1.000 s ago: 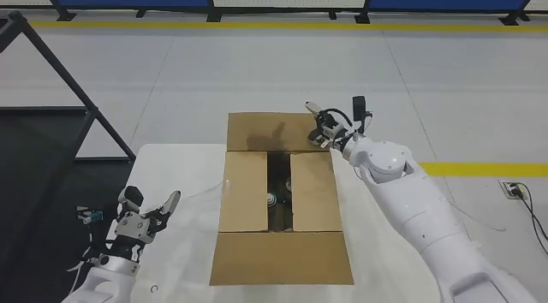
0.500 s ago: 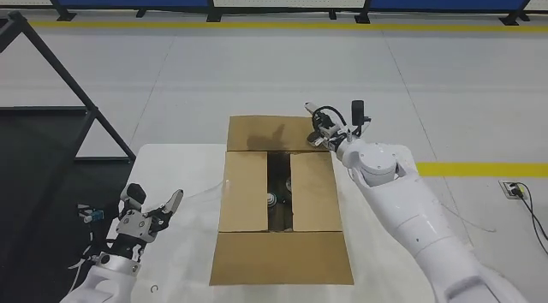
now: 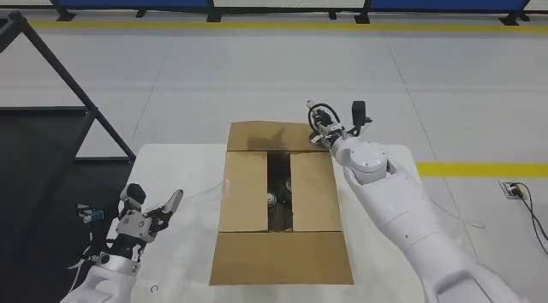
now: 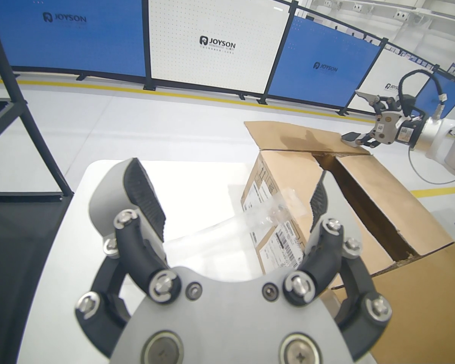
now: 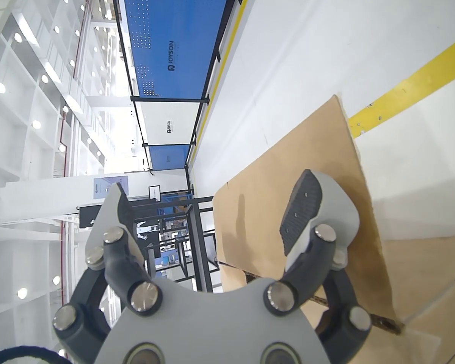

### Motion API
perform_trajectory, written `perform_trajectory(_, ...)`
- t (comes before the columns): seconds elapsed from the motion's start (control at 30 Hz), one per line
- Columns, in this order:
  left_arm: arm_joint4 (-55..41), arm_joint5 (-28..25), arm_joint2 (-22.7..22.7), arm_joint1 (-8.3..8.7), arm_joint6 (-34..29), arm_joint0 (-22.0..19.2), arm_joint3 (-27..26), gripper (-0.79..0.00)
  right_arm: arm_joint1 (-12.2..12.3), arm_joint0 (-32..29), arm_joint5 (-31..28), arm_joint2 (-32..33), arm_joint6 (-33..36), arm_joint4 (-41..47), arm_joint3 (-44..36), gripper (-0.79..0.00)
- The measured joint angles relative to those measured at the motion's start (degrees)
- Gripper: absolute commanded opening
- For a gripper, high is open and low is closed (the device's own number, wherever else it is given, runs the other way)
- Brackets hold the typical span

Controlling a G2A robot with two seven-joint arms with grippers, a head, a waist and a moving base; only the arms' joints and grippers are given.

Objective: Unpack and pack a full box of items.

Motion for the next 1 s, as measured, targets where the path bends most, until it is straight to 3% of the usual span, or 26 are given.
perform_trajectory(0.27,0.0,0.0,0.0,0.0,0.0,0.0,0.0,0.0,-1.84,1.94,3.3,-0.93,0.96,-2.05,3.74,0.0)
perform_trajectory(0.53,0.0,0.0,0.0,0.0,0.0,0.0,0.0,0.0,-2.82,2.75,2.7,-0.72,2.35,-3.54,6.17,0.0)
perform_trajectory(0.73,0.0,0.0,0.0,0.0,0.0,0.0,0.0,0.0,-2.71,2.58,-2.78,1.37,2.83,-2.61,5.92,0.0)
perform_trajectory(1.0,0.0,0.0,0.0,0.0,0.0,0.0,0.0,0.0,-0.63,0.3,-11.74,4.6,13.83,-3.4,-0.21,0.0)
